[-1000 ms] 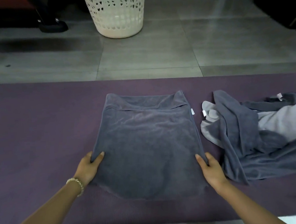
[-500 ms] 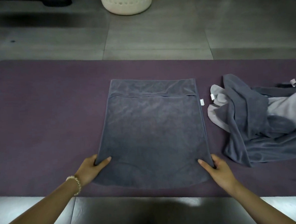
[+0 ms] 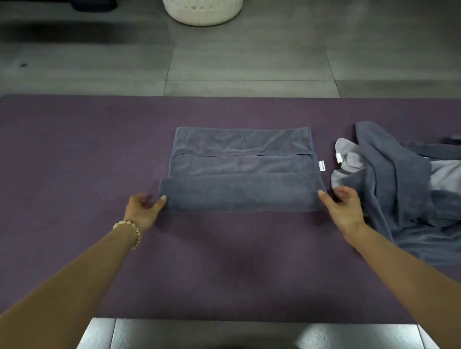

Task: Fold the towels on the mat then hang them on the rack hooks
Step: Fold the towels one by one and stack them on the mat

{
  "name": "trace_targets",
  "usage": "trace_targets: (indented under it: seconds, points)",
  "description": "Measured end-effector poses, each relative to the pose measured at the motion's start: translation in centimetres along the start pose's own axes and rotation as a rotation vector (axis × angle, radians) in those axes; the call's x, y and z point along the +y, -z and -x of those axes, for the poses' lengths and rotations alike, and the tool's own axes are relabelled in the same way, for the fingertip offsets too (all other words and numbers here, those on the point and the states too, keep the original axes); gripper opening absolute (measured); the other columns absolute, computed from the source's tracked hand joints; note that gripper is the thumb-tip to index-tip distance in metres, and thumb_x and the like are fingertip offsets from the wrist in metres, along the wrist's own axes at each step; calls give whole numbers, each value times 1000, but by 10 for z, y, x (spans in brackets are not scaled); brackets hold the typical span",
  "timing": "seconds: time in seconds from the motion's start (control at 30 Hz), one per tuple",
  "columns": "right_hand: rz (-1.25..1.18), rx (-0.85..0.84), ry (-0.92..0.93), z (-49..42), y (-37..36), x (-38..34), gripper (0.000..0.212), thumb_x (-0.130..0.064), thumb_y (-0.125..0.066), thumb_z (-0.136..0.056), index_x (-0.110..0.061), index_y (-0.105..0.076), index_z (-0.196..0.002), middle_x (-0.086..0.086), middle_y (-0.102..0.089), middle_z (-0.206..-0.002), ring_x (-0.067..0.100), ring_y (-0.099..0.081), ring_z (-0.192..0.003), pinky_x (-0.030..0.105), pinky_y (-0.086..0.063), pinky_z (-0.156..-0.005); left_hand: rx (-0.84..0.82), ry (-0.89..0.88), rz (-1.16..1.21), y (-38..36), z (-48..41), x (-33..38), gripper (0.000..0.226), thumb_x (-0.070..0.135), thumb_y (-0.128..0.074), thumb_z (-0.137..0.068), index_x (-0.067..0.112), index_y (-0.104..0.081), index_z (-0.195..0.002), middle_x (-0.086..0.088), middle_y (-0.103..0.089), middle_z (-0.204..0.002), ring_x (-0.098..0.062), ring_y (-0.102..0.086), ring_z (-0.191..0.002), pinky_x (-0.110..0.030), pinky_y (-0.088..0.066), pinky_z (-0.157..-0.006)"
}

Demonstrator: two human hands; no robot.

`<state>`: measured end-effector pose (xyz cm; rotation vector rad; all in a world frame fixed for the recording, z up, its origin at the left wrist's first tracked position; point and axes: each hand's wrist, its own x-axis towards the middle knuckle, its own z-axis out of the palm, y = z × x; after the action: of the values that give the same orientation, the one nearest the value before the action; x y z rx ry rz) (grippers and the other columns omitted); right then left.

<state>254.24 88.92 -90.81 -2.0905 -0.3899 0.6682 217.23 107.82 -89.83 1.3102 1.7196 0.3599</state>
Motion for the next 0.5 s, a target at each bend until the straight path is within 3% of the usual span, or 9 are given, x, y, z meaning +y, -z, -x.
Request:
trace_targets:
  seconds: [0.07, 0.13, 0.2, 0.27, 0.33, 0.5]
  points:
    - [83, -71, -50, -6, -4, -1, 60, -29, -73, -82, -1, -47, -128, 7, -50, -127, 22, -51, -116, 24, -37, -96, -66, 59, -71, -3, -34, -30, 119, 88, -62, -41, 5, -54, -125, -5, -60, -122, -26, -58, -112, -42, -44, -103]
    - [97, -152, -88, -13, -9, -4, 58, -35, -73, -81, 1, -56, -122, 7, -60, -121, 21, -58, -107, 25, -42, -87, -107, 63, -106, -11, -61, -51, 129, 95, -55, -31, 9, -54, -127, -8, -62, -121, -26, -59, -110, -43, -46, -102]
    - [126, -180, -115, -19, -14, -8, 56, -41, -74, -79, 0, -62, -116, 10, -66, -115, 23, -62, -101, 27, -45, -82, -121, 42, -130, -12, -43, -22, 122, 90, -60, -38, 8, -54, -127, -7, -64, -118, -26, -61, -107, -40, -47, -99]
    - [160, -176, -140, -24, -19, -12, 58, -40, -75, -78, 0, -62, -118, 10, -65, -115, 27, -62, -105, 29, -47, -85, -115, 54, -158, -16, -30, 2, 92, 70, -68, -62, 4, -55, -124, -9, -63, -118, -28, -60, -107, -36, -48, -95]
    - [172, -164, -167, -30, -23, -13, 59, -35, -76, -78, 3, -58, -121, 14, -63, -121, 30, -60, -110, 31, -47, -87, -125, 97, -165, -24, -32, 12, 75, 55, -70, -75, 2, -54, -126, -11, -61, -122, -30, -58, -111, -36, -46, -97]
    - [156, -174, -227, -44, -28, -27, 51, -33, -71, -84, 4, -60, -117, 17, -61, -123, 30, -57, -113, 28, -42, -87, -199, 181, -61, -29, -55, 37, 81, 53, -70, -76, 1, -48, -134, -12, -53, -135, -30, -51, -123, -35, -39, -107]
